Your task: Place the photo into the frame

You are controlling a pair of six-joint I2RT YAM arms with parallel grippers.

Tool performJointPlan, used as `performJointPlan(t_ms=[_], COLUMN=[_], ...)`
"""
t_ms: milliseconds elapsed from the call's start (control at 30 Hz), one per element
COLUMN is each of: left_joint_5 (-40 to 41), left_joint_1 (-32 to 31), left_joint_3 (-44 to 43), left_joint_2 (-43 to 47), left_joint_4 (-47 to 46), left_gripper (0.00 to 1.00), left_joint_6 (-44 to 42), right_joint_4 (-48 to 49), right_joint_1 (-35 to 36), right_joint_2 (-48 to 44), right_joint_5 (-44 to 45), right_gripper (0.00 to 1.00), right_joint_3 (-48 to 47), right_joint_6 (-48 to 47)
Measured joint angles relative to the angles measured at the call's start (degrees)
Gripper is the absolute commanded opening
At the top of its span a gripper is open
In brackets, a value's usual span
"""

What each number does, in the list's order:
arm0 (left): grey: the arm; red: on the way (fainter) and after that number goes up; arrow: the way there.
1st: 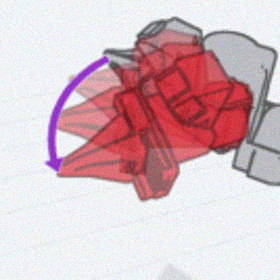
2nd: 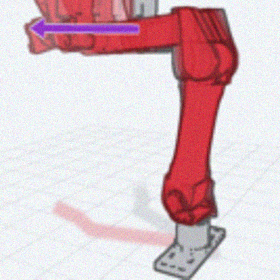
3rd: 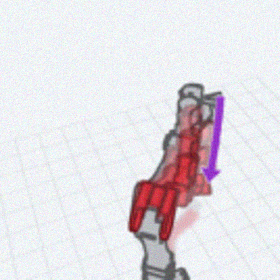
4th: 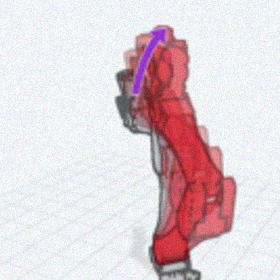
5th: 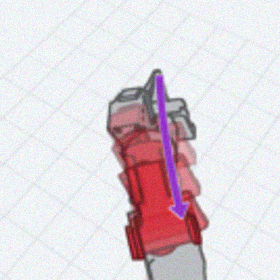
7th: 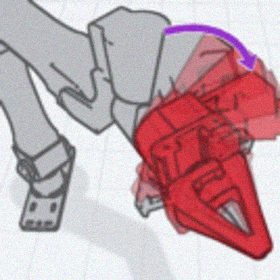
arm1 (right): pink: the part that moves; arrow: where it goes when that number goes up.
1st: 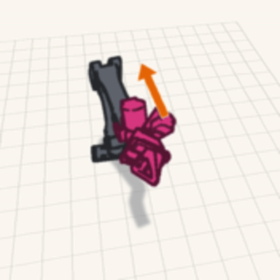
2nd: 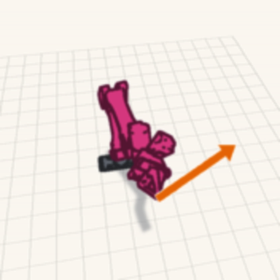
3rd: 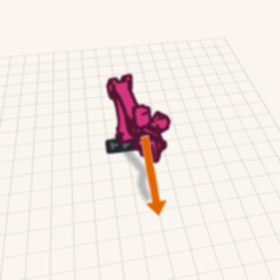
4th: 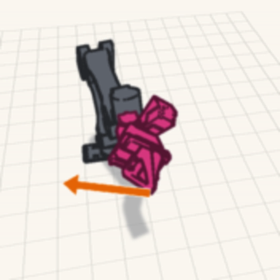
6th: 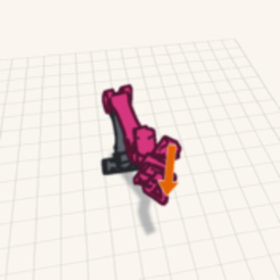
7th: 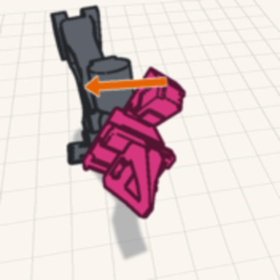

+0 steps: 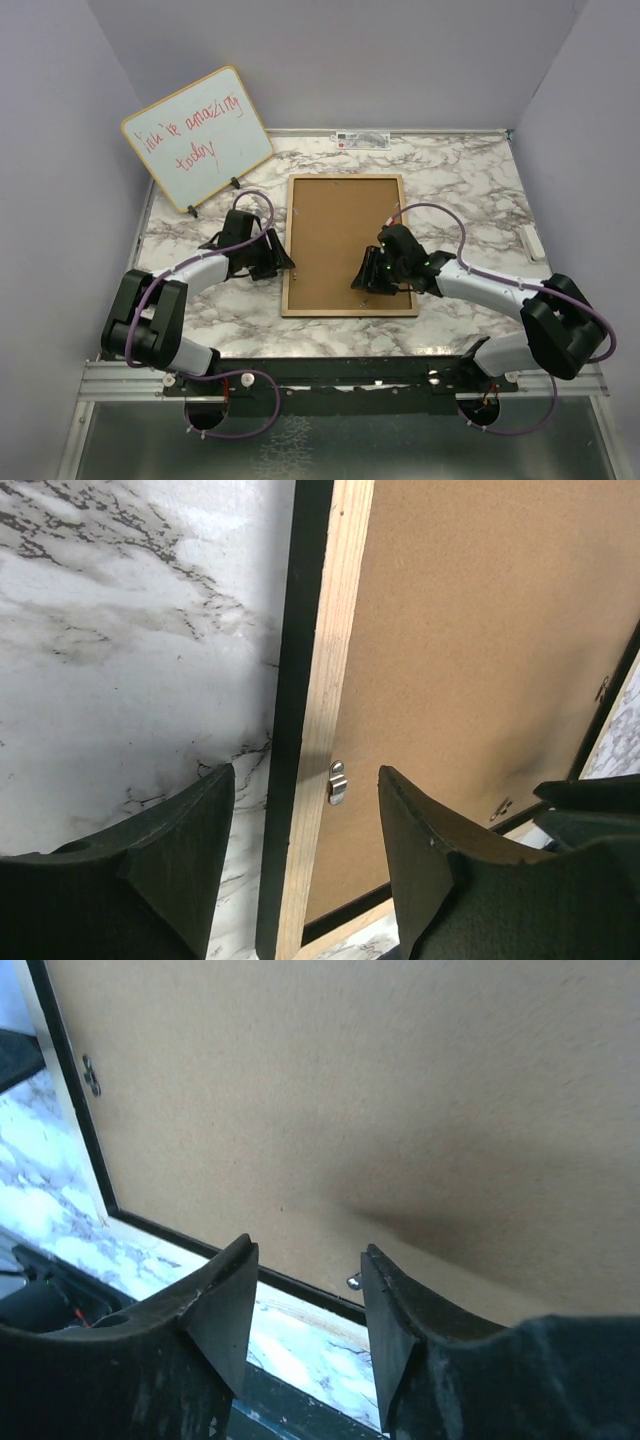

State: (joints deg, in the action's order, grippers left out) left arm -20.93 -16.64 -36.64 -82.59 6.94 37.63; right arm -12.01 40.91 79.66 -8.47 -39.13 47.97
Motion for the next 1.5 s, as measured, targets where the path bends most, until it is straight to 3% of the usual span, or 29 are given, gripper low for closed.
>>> performJointPlan(t_ms=[367, 700, 1500], left_joint_5=[0.31, 1.40, 2.32], left_joint_1=[0.00, -0.09, -0.26], left_joint_3=[-2.97, -3.26, -3.45], left_joint_2=[-3.76, -3.98, -4.02], left_joint_4=[-1.68, -1.46, -1.25], left_gripper=[0.62, 0.59, 0.59], left_joint_6=[0.00, -0.31, -0.70], right_joint_4=[-6.10, -6.73, -12.76], right_joint_1=[-4.26, -10.32, -14.43], right_joint_2=[4.81, 8.22, 7.91], right_joint_5=[11.02, 12.76, 16.96], right_gripper=[0.48, 0.41, 0.32], right_joint_3=[-5.22, -8.26, -9.35], right_joint_6=[0.83, -1.73, -6.54])
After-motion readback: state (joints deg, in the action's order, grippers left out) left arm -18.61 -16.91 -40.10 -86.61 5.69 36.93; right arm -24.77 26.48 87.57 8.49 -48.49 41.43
